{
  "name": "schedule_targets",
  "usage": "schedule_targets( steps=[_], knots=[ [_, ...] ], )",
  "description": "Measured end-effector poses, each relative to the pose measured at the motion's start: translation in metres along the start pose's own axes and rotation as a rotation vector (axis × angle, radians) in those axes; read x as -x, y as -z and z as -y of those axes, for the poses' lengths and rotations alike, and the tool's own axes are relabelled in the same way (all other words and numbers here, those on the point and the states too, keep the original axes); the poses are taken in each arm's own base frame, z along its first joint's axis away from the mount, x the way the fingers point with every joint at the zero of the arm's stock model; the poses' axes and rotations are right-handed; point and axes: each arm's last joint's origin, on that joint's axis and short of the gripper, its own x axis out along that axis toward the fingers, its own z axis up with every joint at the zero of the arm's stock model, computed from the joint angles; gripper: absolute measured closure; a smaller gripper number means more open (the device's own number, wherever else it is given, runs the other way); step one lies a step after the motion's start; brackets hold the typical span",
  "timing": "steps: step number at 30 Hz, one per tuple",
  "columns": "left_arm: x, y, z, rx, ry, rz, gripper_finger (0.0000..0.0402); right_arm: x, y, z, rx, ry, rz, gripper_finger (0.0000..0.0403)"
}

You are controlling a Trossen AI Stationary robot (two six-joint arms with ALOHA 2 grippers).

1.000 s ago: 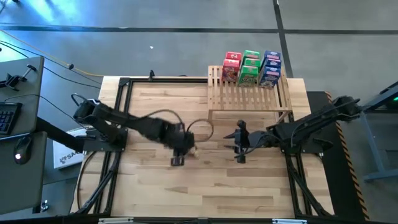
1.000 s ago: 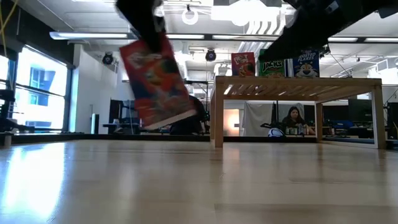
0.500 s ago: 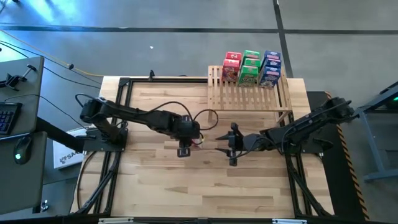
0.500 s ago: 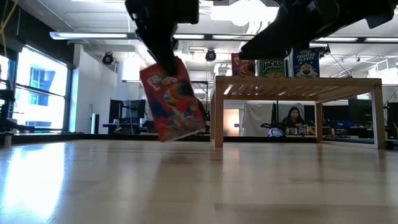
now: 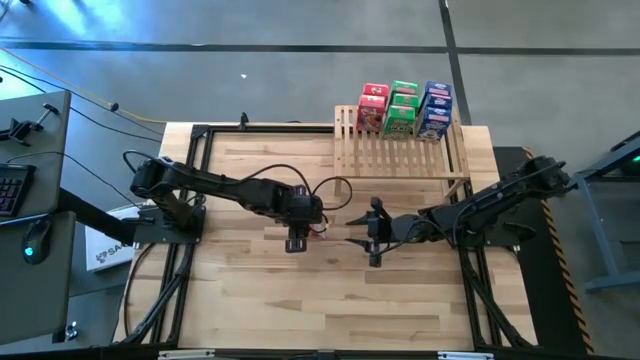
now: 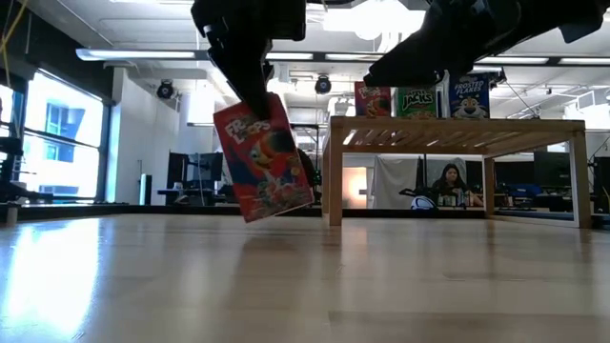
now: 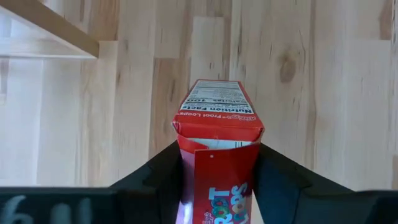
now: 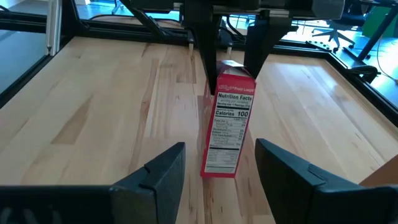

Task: Stack cereal on shelf
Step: Put the red cereal box on the shelf aligned with other red cereal box

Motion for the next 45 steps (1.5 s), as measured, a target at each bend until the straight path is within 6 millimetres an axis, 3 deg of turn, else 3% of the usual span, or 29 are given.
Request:
schedule_targets(
  steps=[13,21,33,39,45],
  knots=[
    [0.0,-0.002,0.001,-0.011,0.025,0.022,0.0185,0.0,0.0,0.0,-0.006,0.0,0.0,0.0218],
    [0.0,-0.003,-0.001,-0.007,0.024,0.023,0.0172,0.0,0.0,0.0,-0.007,0.0,0.0,0.0218],
    [0.051,-0.023,0.0,-0.038,0.019,0.147,0.0172,0.002,-0.002,0.0,0.028,-0.001,0.015,0.0218],
    [0.067,0.0,0.023,-0.06,-0.011,0.209,0.0199,0.018,-0.01,-0.005,0.076,-0.029,0.034,0.0227],
    [0.061,0.041,0.039,-0.015,-0.043,0.349,0.0263,0.031,-0.011,-0.016,0.146,-0.008,0.063,0.0284]
  ],
)
